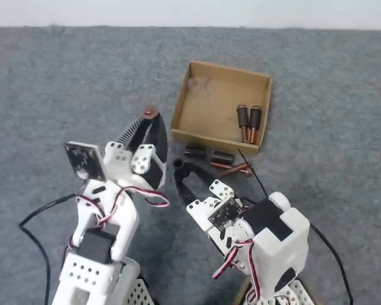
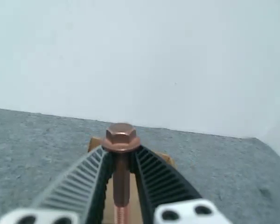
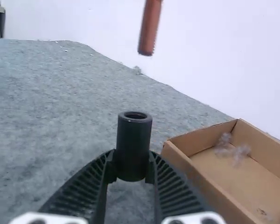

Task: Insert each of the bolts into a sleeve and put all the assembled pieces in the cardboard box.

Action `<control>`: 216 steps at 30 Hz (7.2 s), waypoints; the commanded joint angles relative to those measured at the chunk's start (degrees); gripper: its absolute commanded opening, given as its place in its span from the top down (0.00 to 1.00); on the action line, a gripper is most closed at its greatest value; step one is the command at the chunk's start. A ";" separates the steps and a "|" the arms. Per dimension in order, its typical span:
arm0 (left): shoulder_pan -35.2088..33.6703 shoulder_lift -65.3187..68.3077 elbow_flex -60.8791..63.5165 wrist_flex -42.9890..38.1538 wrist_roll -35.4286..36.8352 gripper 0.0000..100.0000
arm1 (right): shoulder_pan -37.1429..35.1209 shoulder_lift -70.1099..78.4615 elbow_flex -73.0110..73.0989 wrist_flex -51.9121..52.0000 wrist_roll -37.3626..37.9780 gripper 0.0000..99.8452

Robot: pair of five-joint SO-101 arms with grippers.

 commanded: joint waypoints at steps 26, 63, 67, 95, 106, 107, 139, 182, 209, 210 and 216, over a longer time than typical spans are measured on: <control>3.60 -21.45 12.26 0.18 -0.62 0.99 | -0.40 -0.57 0.62 -2.33 0.35 0.99; 6.24 -21.45 16.31 0.35 -0.44 0.99 | 1.10 -0.57 0.09 -2.51 0.35 0.99; 6.33 -21.36 16.31 0.35 -0.44 0.99 | 1.10 -0.57 0.09 -2.51 0.35 0.99; 8.26 -21.36 16.40 12.75 -0.53 0.99 | 5.05 -0.57 -0.97 -2.51 0.44 0.99; 12.22 -21.36 16.40 19.43 -0.70 0.99 | 5.32 -0.57 -0.97 -2.51 0.44 0.99; 12.22 -21.36 16.40 19.60 -0.70 0.99 | 5.32 -0.57 -0.97 -2.51 0.44 0.99; 10.20 -21.36 16.40 17.14 2.73 0.89 | 5.23 -0.57 -0.97 -2.51 0.44 0.99; -29.89 -21.54 15.43 38.15 -16.44 0.99 | 11.12 -0.40 -2.29 -2.07 -5.80 0.99; -29.80 -21.45 16.40 36.22 -16.79 0.99 | 21.32 -13.23 -23.03 15.96 0.97 0.99; -29.71 -21.45 16.40 36.22 -16.79 0.99 | 21.41 -16.04 -23.38 19.21 0.97 0.99; -29.71 -21.45 16.40 36.22 -16.79 0.99 | 21.49 -33.36 -26.99 45.41 0.97 0.99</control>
